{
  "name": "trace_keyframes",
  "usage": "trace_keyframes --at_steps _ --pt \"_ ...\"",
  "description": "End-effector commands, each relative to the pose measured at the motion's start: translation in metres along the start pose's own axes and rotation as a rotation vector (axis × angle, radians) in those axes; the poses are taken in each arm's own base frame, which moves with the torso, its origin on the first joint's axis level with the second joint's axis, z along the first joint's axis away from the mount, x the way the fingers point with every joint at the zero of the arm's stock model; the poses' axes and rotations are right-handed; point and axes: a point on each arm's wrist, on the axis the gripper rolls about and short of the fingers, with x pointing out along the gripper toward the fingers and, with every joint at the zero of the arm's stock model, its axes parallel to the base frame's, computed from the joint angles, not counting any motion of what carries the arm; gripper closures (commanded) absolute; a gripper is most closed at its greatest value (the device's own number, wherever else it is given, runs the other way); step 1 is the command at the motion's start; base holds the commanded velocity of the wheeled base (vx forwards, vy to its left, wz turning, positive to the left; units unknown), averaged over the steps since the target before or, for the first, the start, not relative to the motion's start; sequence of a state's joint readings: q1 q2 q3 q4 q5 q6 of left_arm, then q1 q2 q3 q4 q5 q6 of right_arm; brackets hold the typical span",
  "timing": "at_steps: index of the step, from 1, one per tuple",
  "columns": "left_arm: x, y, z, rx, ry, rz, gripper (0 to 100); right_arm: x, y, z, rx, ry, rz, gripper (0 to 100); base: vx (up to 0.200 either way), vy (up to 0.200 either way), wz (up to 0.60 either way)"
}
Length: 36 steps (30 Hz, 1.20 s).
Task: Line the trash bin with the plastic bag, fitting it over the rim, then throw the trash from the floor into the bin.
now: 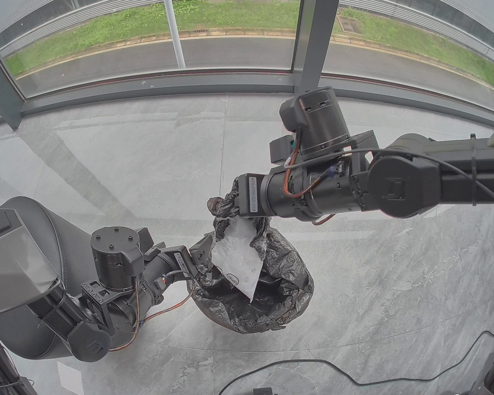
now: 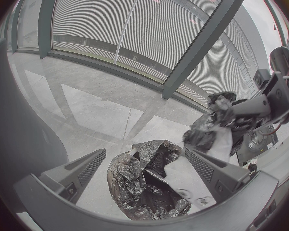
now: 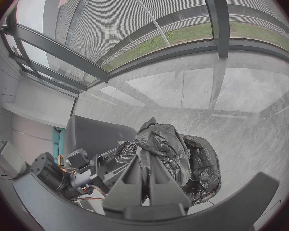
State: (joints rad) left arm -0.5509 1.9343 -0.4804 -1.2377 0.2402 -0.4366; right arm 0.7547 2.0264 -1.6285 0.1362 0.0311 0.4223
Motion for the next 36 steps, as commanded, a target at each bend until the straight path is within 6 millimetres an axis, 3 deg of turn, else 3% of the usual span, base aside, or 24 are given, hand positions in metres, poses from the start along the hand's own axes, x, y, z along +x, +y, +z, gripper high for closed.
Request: trace_keyframes --at_steps 1,5,12,13,22,32,36 --pt "0.001 0.0 -0.001 0.0 0.002 0.002 0 0.045 -0.013 -0.024 0.006 0.071 -0.032 100 0.0 0.0 0.0" --pt "0.001 0.0 -0.001 0.0 0.002 0.002 0 0.063 -0.021 -0.035 0.009 0.1 -0.053 100 0.0 0.0 0.0" --pt "0.001 0.0 -0.001 0.0 0.002 0.002 0 0.072 -0.026 -0.044 0.011 0.124 -0.065 100 0.0 0.0 0.0" --pt "0.001 0.0 -0.001 0.0 0.002 0.002 0 0.074 -0.027 -0.046 0.011 0.13 -0.069 0 0.0 0.0 0.0" --pt "0.0 0.0 -0.001 0.0 0.002 0.002 0 0.084 -0.032 -0.055 0.014 0.159 -0.084 0 0.0 0.0 0.0" --pt "0.0 0.0 0.0 0.0 0.001 0.001 0 0.069 -0.022 -0.048 0.012 0.135 -0.063 0 0.0 0.0 0.0" --pt "0.0 0.0 0.0 0.0 0.001 0.001 0 0.08 -0.02 -0.058 0.009 0.167 -0.055 0 0.0 0.0 0.0"
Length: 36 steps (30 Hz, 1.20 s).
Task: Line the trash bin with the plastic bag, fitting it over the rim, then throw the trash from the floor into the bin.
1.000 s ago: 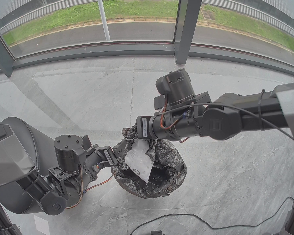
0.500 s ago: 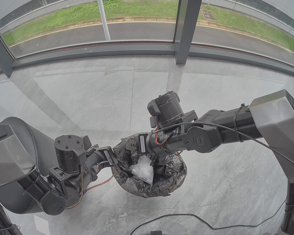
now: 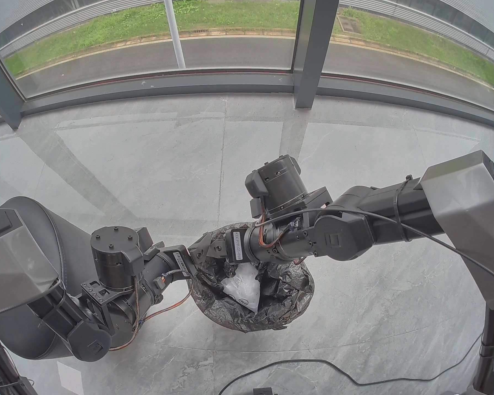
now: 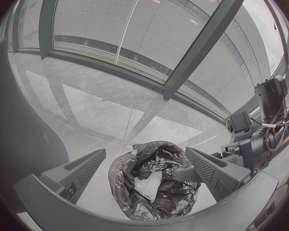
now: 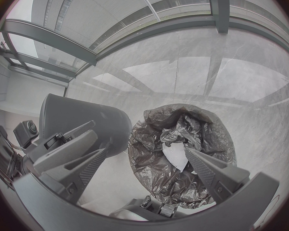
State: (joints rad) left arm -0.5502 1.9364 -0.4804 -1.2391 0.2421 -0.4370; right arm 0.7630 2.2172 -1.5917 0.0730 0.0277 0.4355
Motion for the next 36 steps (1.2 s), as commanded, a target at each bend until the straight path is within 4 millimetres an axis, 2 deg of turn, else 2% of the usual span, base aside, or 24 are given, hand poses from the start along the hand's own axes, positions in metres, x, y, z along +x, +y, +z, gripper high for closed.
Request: trace_keyframes --at_steps 1,3,4,6,13,24,36 --pt "0.0 0.0 0.0 0.0 0.0 -0.002 0 0.012 0.0 -0.007 -0.004 0.024 0.006 0 0.0 0.0 0.0" --pt "0.0 0.0 0.0 0.0 0.0 -0.002 0 0.021 -0.002 -0.009 -0.003 0.021 0.007 0 0.0 0.0 0.0" --pt "0.0 0.0 0.0 0.0 0.0 -0.002 0 0.038 -0.005 -0.011 0.0 0.008 0.01 0 0.0 0.0 0.0" --pt "0.0 0.0 0.0 0.0 0.002 -0.001 0 0.055 -0.011 -0.016 0.002 0.003 0.007 0 0.0 0.0 0.0" --pt "0.001 0.0 -0.001 0.001 0.006 0.001 0 0.095 -0.036 -0.023 0.029 0.018 -0.033 0 0.0 0.0 0.0" --pt "0.002 0.001 -0.003 0.003 0.012 0.004 0 0.129 -0.068 -0.037 0.062 0.071 -0.088 0 0.0 0.0 0.0" --pt "0.002 0.001 -0.004 0.003 0.013 0.002 0 0.141 -0.072 -0.029 0.072 0.11 -0.113 0 0.0 0.0 0.0"
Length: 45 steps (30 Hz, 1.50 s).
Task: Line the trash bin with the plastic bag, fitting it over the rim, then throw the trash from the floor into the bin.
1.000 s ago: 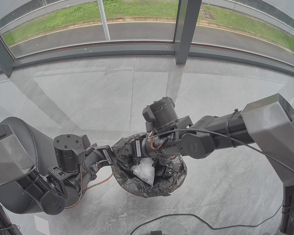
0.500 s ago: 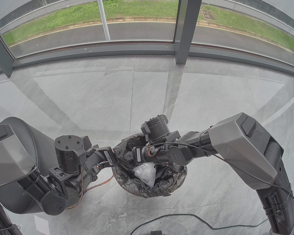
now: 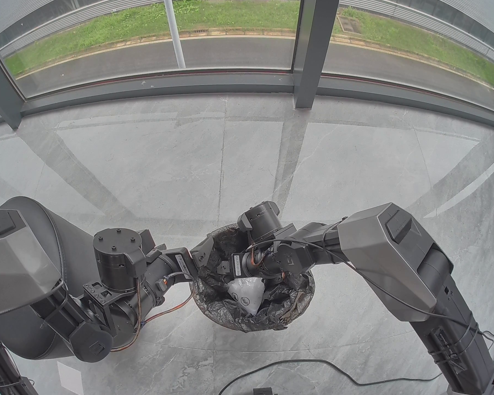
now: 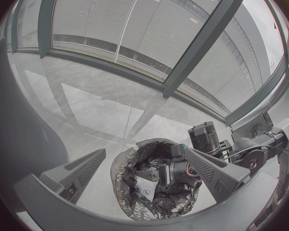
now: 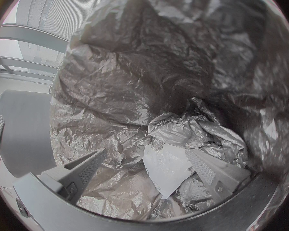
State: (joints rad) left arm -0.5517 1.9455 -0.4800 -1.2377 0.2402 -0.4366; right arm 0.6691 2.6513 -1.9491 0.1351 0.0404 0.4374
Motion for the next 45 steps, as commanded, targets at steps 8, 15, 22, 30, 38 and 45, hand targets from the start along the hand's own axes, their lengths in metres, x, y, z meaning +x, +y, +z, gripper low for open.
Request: trace_keyframes --at_steps 8,15,22,30,38,45 --pt "0.0 0.0 0.0 0.0 0.001 0.0 0 0.026 -0.01 -0.014 0.004 0.045 -0.032 0 0.0 0.0 0.0" --pt "0.0 0.0 0.001 -0.001 -0.002 -0.001 0 0.019 -0.008 -0.012 0.005 0.058 -0.039 0 0.0 0.0 0.0" --pt "0.0 -0.001 0.0 -0.001 -0.002 -0.002 0 -0.034 0.012 0.023 0.052 -0.025 0.001 0 0.0 0.0 0.0" --pt "-0.003 -0.002 0.004 -0.004 -0.012 -0.007 0 -0.113 0.046 0.028 0.016 -0.052 0.053 0 0.0 0.0 0.0" --pt "-0.008 -0.006 0.006 -0.002 -0.018 -0.025 0 -0.17 0.057 0.004 -0.024 -0.061 -0.013 0 0.0 0.0 0.0" --pt "-0.017 -0.007 0.019 0.003 -0.063 -0.038 0 -0.203 0.025 -0.004 0.044 -0.115 -0.178 0 0.0 0.0 0.0"
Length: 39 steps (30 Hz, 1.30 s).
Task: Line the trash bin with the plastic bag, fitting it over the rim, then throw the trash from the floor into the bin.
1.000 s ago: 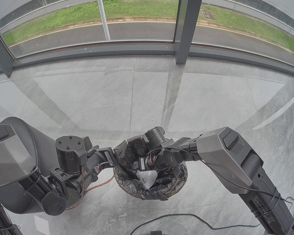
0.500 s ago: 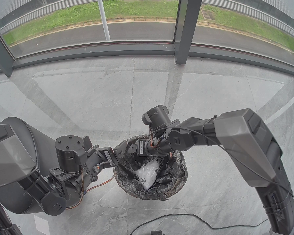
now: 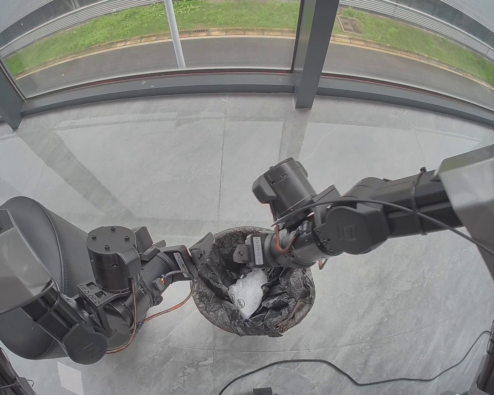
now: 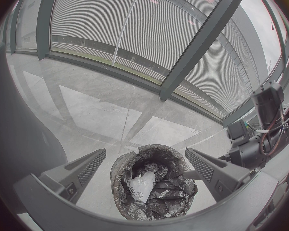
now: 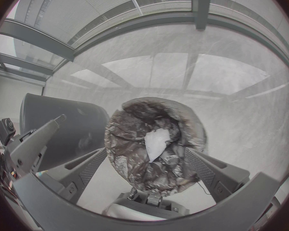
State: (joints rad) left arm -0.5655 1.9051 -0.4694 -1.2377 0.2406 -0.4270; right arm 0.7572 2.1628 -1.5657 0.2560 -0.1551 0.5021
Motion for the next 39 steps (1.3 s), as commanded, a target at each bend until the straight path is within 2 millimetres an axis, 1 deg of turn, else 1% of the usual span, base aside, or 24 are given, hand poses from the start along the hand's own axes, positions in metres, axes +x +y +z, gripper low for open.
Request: trace_keyframes --at_steps 1,3,4,5,6,8,10,11,12,14,16,18,19,23,25,26,28,29,30,31,32,33,35,39 --pt "-0.008 -0.002 0.013 -0.003 -0.044 -0.014 0 -0.051 -0.027 0.003 0.056 -0.068 -0.062 0 0.0 0.0 0.0" --pt "-0.009 -0.002 0.015 0.0 -0.051 -0.013 0 -0.066 -0.037 0.005 0.074 -0.092 -0.076 0 0.0 0.0 0.0" --pt "-0.01 -0.002 0.017 0.01 -0.056 -0.013 0 -0.078 -0.041 0.006 0.083 -0.111 -0.077 0 0.0 0.0 0.0" --pt "-0.011 -0.002 0.017 0.012 -0.059 -0.014 0 -0.081 -0.042 0.006 0.085 -0.117 -0.078 0 0.0 0.0 0.0" --pt "-0.014 -0.003 0.02 0.039 -0.066 -0.018 0 -0.102 -0.048 0.006 0.096 -0.151 -0.077 0 0.0 0.0 0.0" --pt "-0.024 -0.003 0.025 0.072 -0.082 -0.023 0 -0.129 -0.055 0.003 0.108 -0.202 -0.085 0 0.0 0.0 0.0" --pt "-0.034 -0.003 0.032 0.116 -0.107 -0.032 0 -0.155 -0.064 -0.005 0.111 -0.257 -0.127 0 0.0 0.0 0.0" --pt "-0.038 -0.003 0.034 0.131 -0.115 -0.034 0 -0.161 -0.066 -0.007 0.113 -0.276 -0.148 0 0.0 0.0 0.0" --pt "-0.047 -0.003 0.039 0.183 -0.129 -0.033 0 -0.179 -0.074 -0.013 0.115 -0.332 -0.211 0 0.0 0.0 0.0" --pt "-0.056 -0.002 0.042 0.229 -0.146 -0.025 0 -0.194 -0.083 -0.019 0.119 -0.375 -0.271 0 0.0 0.0 0.0" --pt "-0.068 0.002 0.045 0.293 -0.167 0.016 0 -0.214 -0.098 -0.031 0.124 -0.425 -0.351 0 0.0 0.0 0.0" --pt "-0.084 0.008 0.047 0.369 -0.19 0.081 0 -0.241 -0.117 -0.047 0.131 -0.484 -0.42 0 0.0 0.0 0.0" --pt "-0.094 0.011 0.048 0.409 -0.2 0.118 0 -0.258 -0.126 -0.058 0.129 -0.518 -0.446 0 0.0 0.0 0.0" --pt "-0.127 0.027 0.058 0.461 -0.267 0.194 0 -0.31 -0.158 -0.1 0.12 -0.637 -0.573 0 0.0 0.0 0.0" --pt "-0.146 0.032 0.063 0.454 -0.303 0.214 0 -0.328 -0.17 -0.128 0.114 -0.681 -0.66 0 0.0 0.0 0.0" --pt "-0.158 0.035 0.064 0.451 -0.313 0.224 0 -0.337 -0.175 -0.148 0.109 -0.707 -0.708 0 0.0 0.0 0.0" --pt "-0.178 0.039 0.066 0.45 -0.31 0.233 0 -0.346 -0.179 -0.179 0.096 -0.745 -0.784 0 0.0 0.0 0.0" --pt "-0.186 0.04 0.065 0.454 -0.295 0.236 0 -0.35 -0.179 -0.191 0.098 -0.763 -0.814 0 0.0 0.0 0.0" --pt "-0.188 0.04 0.065 0.455 -0.292 0.236 0 -0.35 -0.179 -0.192 0.096 -0.764 -0.816 0 0.0 0.0 0.0" --pt "-0.204 0.043 0.063 0.463 -0.261 0.239 0 -0.353 -0.179 -0.209 0.121 -0.803 -0.855 0 0.0 0.0 0.0" --pt "-0.204 0.043 0.063 0.463 -0.261 0.239 0 -0.353 -0.179 -0.209 0.121 -0.803 -0.855 0 0.0 0.0 0.0" --pt "-0.216 0.045 0.063 0.462 -0.246 0.239 0 -0.354 -0.179 -0.22 0.136 -0.827 -0.861 0 0.0 0.0 0.0" --pt "-0.235 0.05 0.057 0.461 -0.231 0.24 0 -0.349 -0.179 -0.244 0.159 -0.865 -0.881 0 0.0 0.0 0.0" --pt "-0.258 0.058 0.047 0.452 -0.237 0.246 0 -0.338 -0.176 -0.273 0.21 -0.909 -0.967 0 0.0 0.0 0.0"
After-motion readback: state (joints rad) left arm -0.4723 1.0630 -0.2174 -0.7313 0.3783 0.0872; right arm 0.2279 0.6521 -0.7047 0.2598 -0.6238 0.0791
